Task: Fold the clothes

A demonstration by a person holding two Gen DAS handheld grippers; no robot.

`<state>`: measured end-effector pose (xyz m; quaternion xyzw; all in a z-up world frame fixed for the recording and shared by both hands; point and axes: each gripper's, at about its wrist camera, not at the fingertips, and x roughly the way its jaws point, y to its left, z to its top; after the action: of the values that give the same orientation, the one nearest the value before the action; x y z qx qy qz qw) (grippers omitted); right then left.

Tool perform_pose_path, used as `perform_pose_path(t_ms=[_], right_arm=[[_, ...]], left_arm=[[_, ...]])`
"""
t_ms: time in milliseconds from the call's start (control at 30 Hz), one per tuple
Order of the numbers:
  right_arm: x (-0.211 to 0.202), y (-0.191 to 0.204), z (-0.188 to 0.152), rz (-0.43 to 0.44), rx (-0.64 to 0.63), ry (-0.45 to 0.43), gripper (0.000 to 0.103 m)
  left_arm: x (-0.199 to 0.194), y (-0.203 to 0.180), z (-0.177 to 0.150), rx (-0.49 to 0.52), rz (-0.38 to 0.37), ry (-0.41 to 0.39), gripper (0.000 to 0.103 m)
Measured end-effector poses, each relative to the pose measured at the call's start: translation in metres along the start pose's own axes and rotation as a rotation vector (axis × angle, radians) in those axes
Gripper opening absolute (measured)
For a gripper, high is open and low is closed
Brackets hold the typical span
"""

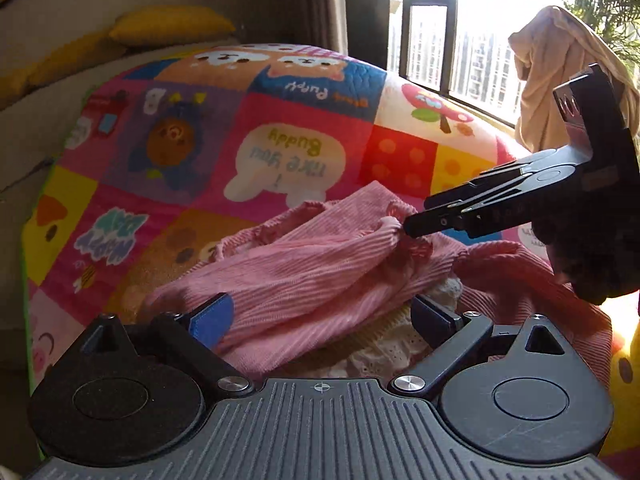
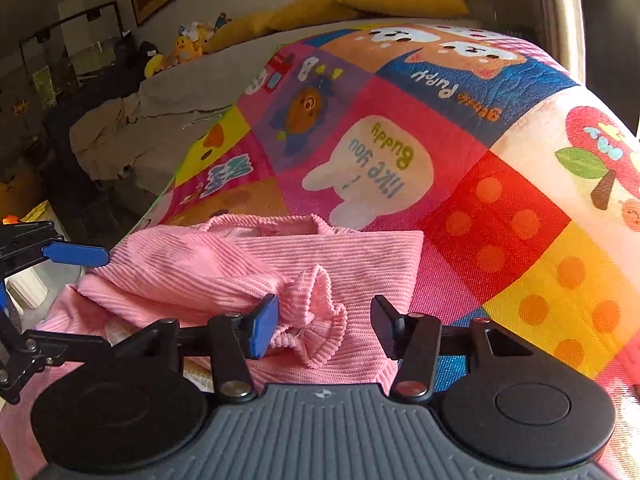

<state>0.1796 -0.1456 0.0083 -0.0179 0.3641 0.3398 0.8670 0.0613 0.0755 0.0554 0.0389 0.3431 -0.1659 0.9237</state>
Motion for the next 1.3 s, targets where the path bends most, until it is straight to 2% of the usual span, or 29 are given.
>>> perform_pose_path(t_ms=[100, 133, 167, 200, 300, 467, 600, 667, 767, 833, 900, 967, 1133, 1300], right_arm=[[0.017, 0.006, -0.004, 0.039, 0.008, 0.037, 0.05], [0.02, 0.01, -0.005, 0.042, -0.003, 0.037, 0.046], [0.021, 0.013, -0.006, 0.049, -0.01, 0.036, 0.034], [0.021, 0.015, -0.006, 0.052, -0.014, 0.033, 0.029], [0.012, 0.022, -0.003, 0.028, -0.041, -0.003, 0.02], [-0.022, 0.025, 0.013, -0.051, -0.118, -0.126, 0.018], [-0.028, 0.021, 0.019, -0.172, -0.215, -0.149, 0.018], [-0.019, 0.015, 0.016, -0.191, -0.229, -0.108, 0.018], [0.005, 0.004, 0.006, -0.21, -0.225, 0.0, 0.024], [0.01, -0.002, 0.002, -0.221, -0.209, 0.026, 0.039], [0.007, -0.006, 0.002, -0.228, -0.192, 0.02, 0.055], [-0.003, -0.011, 0.007, -0.219, -0.154, -0.009, 0.059], [-0.026, -0.014, 0.018, -0.148, -0.046, -0.106, 0.059], [0.003, -0.018, 0.007, -0.179, -0.049, -0.043, 0.06]], left_arm=[[0.004, 0.003, -0.015, -0.034, -0.036, 0.02, 0.099], [0.007, 0.005, -0.018, -0.052, -0.046, 0.024, 0.099], [0.009, 0.008, -0.02, -0.073, -0.055, 0.025, 0.099], [0.012, 0.01, -0.022, -0.096, -0.064, 0.025, 0.099], [0.014, 0.013, -0.022, -0.148, -0.116, 0.013, 0.099], [0.001, 0.004, -0.011, -0.134, -0.208, -0.055, 0.099], [-0.019, 0.012, 0.001, -0.146, -0.175, -0.149, 0.1], [-0.012, 0.022, -0.001, -0.2, -0.164, -0.125, 0.1], [0.007, 0.034, -0.01, -0.284, -0.166, -0.047, 0.1], [0.019, 0.038, -0.02, -0.31, -0.151, 0.003, 0.1], [0.021, 0.037, -0.023, -0.3, -0.134, 0.01, 0.1], [0.021, 0.034, -0.025, -0.287, -0.119, 0.012, 0.1], [0.025, 0.029, -0.026, -0.263, -0.094, 0.025, 0.101], [0.027, 0.026, -0.025, -0.248, -0.081, 0.035, 0.101]])
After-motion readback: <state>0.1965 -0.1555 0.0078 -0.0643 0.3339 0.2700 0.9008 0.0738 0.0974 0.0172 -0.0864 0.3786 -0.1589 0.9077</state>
